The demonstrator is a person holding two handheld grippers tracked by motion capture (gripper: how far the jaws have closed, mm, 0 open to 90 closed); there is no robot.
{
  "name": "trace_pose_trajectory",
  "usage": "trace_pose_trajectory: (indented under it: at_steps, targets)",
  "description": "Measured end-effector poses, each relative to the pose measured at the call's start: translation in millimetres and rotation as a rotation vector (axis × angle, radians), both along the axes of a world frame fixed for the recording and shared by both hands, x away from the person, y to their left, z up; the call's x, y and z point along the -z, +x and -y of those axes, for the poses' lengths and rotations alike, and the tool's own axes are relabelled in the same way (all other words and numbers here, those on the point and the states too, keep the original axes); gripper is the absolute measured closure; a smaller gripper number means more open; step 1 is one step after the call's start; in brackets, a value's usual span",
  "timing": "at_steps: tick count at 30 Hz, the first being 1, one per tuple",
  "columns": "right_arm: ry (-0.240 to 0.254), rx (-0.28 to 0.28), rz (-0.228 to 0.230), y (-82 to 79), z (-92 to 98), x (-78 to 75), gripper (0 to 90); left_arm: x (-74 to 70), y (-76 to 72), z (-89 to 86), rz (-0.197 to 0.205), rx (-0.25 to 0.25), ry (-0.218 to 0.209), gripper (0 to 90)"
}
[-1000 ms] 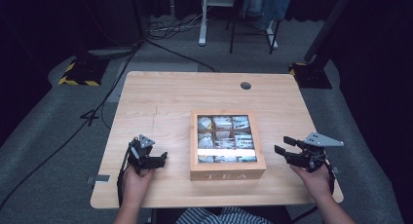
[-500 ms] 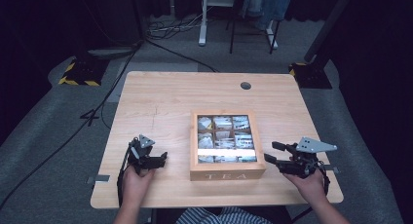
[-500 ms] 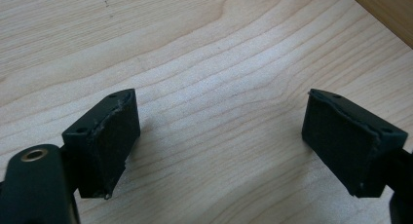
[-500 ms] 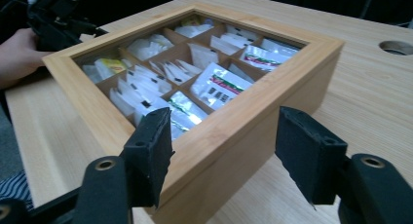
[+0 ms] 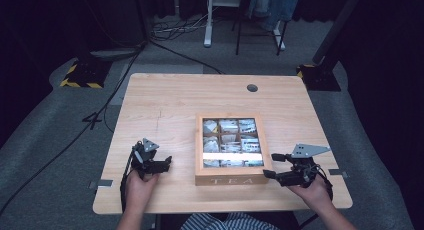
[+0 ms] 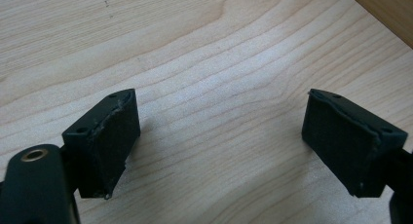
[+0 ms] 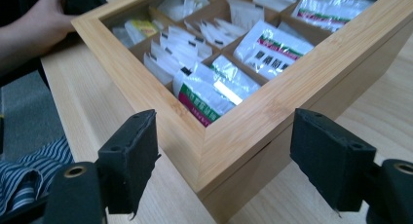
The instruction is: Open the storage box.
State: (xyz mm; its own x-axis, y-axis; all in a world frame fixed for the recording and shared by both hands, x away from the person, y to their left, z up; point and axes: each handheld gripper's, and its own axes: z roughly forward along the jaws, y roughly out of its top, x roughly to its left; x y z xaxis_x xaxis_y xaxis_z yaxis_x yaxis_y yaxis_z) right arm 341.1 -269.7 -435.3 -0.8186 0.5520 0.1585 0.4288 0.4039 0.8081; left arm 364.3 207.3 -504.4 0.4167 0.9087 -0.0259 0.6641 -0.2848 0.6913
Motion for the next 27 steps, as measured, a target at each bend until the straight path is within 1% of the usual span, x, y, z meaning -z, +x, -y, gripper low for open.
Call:
trace_pose_trajectory:
  at_steps: [1,2,3,4,5,6,7,8,9,10,13,14,15,16,17,18,19,20,23,24,25,26,27]
  targets:
    - [0.0,0.0,0.0,0.0,0.0,0.0,25.1,0.0,0.0,0.0,0.0,0.0,0.0,14.5]
    - [-0.027,-0.006,-0.013,0.7,-1.7,2.0,24.1,0.0,0.0,0.0,0.0,0.0,0.0,14.5]
    - [-0.027,-0.006,-0.013,0.7,-1.7,2.0,24.1,0.0,0.0,0.0,0.0,0.0,0.0,14.5]
    - [-0.048,-0.029,-0.021,1.5,-3.9,4.7,23.4,0.0,0.0,0.0,0.001,0.0,0.001,14.5]
    - [-0.048,-0.029,-0.021,1.5,-3.9,4.7,23.4,0.0,0.0,0.0,0.001,0.0,0.001,14.5]
    - [-0.08,-0.038,-0.023,1.1,-6.7,6.5,21.9,0.0,0.0,-0.1,0.001,0.0,0.001,14.5]
    - [-0.08,-0.038,-0.023,1.1,-6.7,6.5,21.9,0.0,0.0,-0.1,0.001,0.0,0.001,14.5]
    - [-0.107,-0.046,-0.018,0.5,-8.6,7.7,24.1,0.0,0.0,-0.1,0.001,0.0,0.001,14.5]
    - [-0.107,-0.046,-0.018,0.5,-8.6,7.7,24.1,0.0,0.0,-0.1,0.001,0.0,0.001,14.5]
    - [-0.127,-0.047,-0.006,-0.5,-9.8,7.8,24.5,0.0,0.0,-0.1,0.001,0.0,0.001,14.5]
    - [-0.141,-0.05,0.005,-1.5,-10.5,7.0,26.0,0.0,0.0,0.0,0.0,0.0,0.0,14.5]
    - [-0.162,-0.056,0.017,-2.4,-10.8,6.3,27.6,0.0,0.0,0.0,0.0,0.0,0.0,14.5]
    - [-0.162,-0.056,0.017,-2.4,-10.8,6.3,27.6,0.0,0.0,0.0,0.0,0.0,0.0,14.5]
    - [-0.177,-0.06,0.023,-3.4,-11.1,5.3,29.4,0.0,0.1,-0.1,0.001,0.0,0.001,14.5]
    - [-0.177,-0.06,0.023,-3.4,-11.1,5.3,29.4,0.0,0.1,-0.1,0.001,0.0,0.001,14.5]
    - [-0.201,-0.062,0.034,-4.7,-11.4,3.6,34.2,0.0,0.0,0.0,0.0,0.0,0.0,14.5]
    - [-0.201,-0.062,0.034,-4.7,-11.4,3.6,34.2,0.0,0.0,0.0,0.0,0.0,0.0,14.5]
    - [-0.218,-0.063,0.04,-6.1,-11.4,1.8,37.3,0.0,0.0,0.0,0.001,0.0,0.001,14.5]
    - [-0.221,-0.065,0.038,-6.4,-10.7,0.8,39.3,0.0,0.0,0.0,0.0,0.0,0.0,14.5]
    - [-0.223,-0.065,0.034,-7.1,-10.3,0.1,41.8,-0.1,0.1,-0.1,0.001,0.0,0.001,14.5]
    - [-0.223,-0.065,0.034,-7.1,-10.3,0.1,41.8,-0.1,0.1,-0.1,0.001,0.0,0.001,14.5]
    - [-0.224,-0.066,0.028,-8.1,-9.6,-1.3,45.2,-0.1,0.1,-0.1,0.001,0.0,0.001,14.5]
    - [-0.224,-0.066,0.028,-8.1,-9.6,-1.3,45.2,-0.1,0.1,-0.1,0.001,0.0,0.001,14.6]
